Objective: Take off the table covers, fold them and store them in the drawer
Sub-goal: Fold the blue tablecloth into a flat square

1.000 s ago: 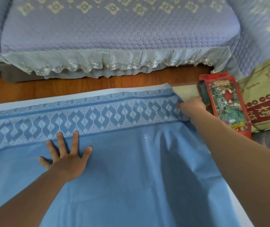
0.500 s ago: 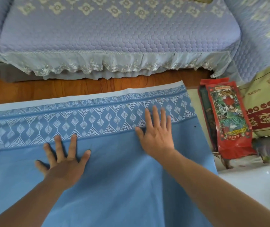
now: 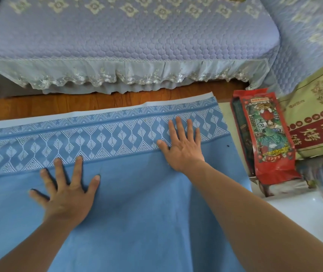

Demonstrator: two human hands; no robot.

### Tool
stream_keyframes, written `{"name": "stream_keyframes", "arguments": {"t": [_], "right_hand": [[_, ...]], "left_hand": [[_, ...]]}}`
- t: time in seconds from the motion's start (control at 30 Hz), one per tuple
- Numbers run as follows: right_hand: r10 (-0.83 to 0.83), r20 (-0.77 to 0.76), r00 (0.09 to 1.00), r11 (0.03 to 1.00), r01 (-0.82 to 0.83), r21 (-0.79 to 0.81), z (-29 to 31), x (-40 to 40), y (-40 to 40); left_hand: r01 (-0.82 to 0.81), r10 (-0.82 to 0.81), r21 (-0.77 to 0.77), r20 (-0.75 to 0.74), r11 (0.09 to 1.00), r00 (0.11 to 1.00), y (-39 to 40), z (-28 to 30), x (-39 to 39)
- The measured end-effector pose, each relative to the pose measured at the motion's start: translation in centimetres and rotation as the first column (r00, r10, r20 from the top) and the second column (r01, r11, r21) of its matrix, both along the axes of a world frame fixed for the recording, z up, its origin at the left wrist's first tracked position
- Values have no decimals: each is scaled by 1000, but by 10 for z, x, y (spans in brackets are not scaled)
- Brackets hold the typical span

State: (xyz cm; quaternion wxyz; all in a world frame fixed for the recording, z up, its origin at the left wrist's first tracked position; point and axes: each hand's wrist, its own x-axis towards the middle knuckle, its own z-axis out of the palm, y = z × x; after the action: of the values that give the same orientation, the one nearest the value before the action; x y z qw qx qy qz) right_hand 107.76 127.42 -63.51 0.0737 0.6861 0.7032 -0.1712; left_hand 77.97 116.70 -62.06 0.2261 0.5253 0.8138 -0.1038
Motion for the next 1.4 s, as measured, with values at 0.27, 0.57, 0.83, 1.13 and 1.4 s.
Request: {"name": "stream_keyframes", "arguments": {"t": [0.27,0.57,0.83,1.13,1.4], "right_hand": [[23,12,1000,999,-23,33,-5,-5,18],[37,39,999,999,-38,21,-4,-6,23],[142,-67,988,960,-121,252,21,-41,-78],[-1,-78,997,999,4,45,21,-121,-186],[84,-428,900,970,-172,-171,79,-351,-259]], "left_hand": [[-18,19,24,-47,1000,999,11,-6,-4],[-9,9,12,-44,1000,999,14,-9,-7],[140,-150,227,29,964,988,-34,15,-15],[-2,-15,172,95,985,995,-307,43,-92],[-452,475,208,-76,867,876,-420,69,-333]]}}
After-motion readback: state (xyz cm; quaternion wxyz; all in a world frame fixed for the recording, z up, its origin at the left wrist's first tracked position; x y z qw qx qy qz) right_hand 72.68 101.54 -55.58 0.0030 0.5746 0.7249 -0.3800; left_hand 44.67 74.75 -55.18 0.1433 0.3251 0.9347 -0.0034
